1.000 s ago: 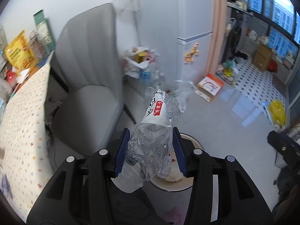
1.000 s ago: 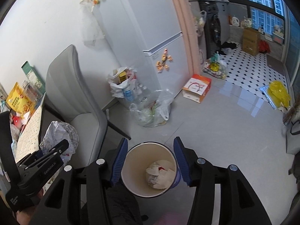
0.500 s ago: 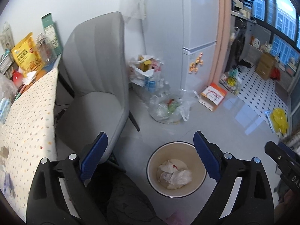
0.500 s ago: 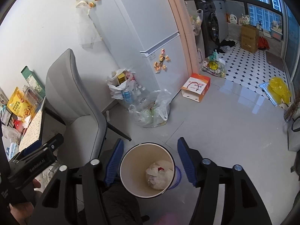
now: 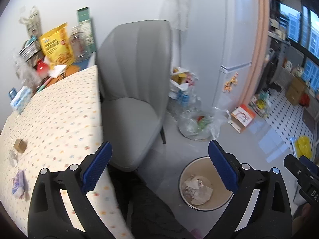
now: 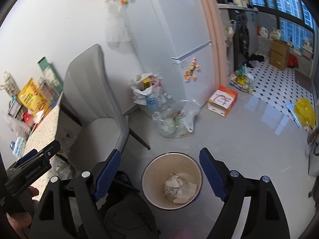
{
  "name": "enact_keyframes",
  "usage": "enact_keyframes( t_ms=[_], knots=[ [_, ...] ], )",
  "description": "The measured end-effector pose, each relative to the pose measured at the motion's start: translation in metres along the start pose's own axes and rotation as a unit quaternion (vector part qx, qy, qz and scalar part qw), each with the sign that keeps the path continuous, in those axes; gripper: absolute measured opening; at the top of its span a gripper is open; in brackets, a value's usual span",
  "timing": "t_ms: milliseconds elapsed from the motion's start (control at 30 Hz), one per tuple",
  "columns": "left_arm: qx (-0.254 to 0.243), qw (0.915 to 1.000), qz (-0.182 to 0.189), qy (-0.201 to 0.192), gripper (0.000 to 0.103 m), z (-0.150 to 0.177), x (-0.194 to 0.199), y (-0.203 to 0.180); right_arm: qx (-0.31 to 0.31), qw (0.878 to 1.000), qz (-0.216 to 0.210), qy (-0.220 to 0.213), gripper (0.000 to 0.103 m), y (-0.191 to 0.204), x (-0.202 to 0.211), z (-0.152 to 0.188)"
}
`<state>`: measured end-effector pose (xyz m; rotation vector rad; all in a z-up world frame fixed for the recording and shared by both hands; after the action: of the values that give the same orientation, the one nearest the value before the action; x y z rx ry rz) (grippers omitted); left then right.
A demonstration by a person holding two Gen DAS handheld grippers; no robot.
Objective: Collect trash
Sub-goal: 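Move both tools back over the table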
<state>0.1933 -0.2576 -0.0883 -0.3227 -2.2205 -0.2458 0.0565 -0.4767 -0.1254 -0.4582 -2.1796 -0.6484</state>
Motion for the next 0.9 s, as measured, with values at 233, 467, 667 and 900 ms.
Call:
enact_keyframes(
  t_ms=[233, 467, 667, 900],
  knots=[
    [0.045, 0.9988, -0.016, -0.008, 0.096, 0.009, 0.014, 0.065, 0.049, 0.999, -0.02, 0.003, 0.085, 0.061, 0.002, 0.006],
    [0.089, 0.9953, -0.037, -0.014, 0.096, 0.02, 0.028, 0.129, 0.098, 0.994, -0.038, 0.005, 0.089, 0.123, 0.007, 0.017],
    [0.132, 0.9885, -0.071, -0.016, 0.096, 0.038, 0.041, 0.196, 0.136, 0.989, -0.06, 0.007, 0.091, 0.179, 0.01, 0.031],
    [0.177, 0.979, -0.1, -0.007, 0.096, 0.068, 0.05, 0.263, 0.181, 0.98, -0.082, 0.016, 0.091, 0.244, 0.011, 0.057]
  ],
)
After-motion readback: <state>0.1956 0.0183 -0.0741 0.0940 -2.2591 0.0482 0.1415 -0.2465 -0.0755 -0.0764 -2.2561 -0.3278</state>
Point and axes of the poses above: each gripper's, at about its wrist camera, not at the fingertips, and x roughly against the way its jaws point, y to its left, z to its underside, the point moved 7 cm from there along -x, roughly the way its jaws point, and after that the axes turned 9 degrees about y, right-handed, at the moved point
